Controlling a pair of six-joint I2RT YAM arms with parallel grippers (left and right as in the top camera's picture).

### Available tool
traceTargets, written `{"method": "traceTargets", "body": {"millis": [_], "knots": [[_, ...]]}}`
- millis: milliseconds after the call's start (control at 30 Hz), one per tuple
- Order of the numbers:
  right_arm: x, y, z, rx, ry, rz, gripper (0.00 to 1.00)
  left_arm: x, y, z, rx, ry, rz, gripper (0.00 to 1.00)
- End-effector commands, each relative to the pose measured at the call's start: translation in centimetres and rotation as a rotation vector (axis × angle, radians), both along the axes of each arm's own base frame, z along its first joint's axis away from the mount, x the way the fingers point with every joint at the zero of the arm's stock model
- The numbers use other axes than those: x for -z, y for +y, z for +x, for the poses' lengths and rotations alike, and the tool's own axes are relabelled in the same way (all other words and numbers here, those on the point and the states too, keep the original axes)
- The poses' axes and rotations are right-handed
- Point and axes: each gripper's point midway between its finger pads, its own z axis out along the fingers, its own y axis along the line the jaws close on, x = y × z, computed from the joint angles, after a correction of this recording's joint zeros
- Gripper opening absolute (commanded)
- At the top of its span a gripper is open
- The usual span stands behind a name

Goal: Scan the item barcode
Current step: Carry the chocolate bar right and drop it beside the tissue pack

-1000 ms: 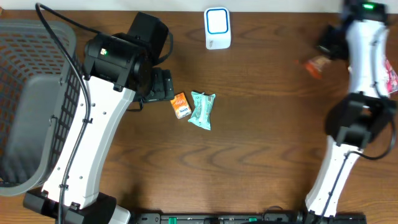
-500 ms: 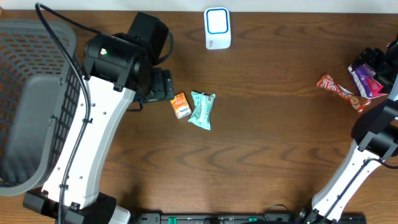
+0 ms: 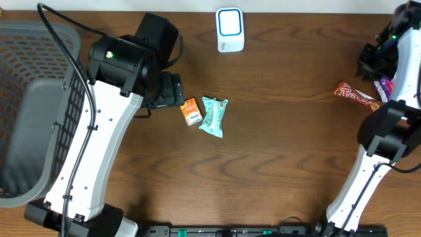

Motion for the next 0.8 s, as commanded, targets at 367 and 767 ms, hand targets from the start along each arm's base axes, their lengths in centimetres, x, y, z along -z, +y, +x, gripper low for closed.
{"method": "traceTargets", "body": {"millis": [367, 767], "knots": [[8.0, -2.7, -5.6, 0.280, 0.281, -0.187, 0.04, 0.0, 0.5, -1.0, -0.007, 0.037, 0.015, 0.98], [10.2, -6.5, -1.7, 0.344, 0.075, -0.226, 0.04, 0.0, 0.5, -1.0, -0.007, 0.037, 0.015, 0.98]]}}
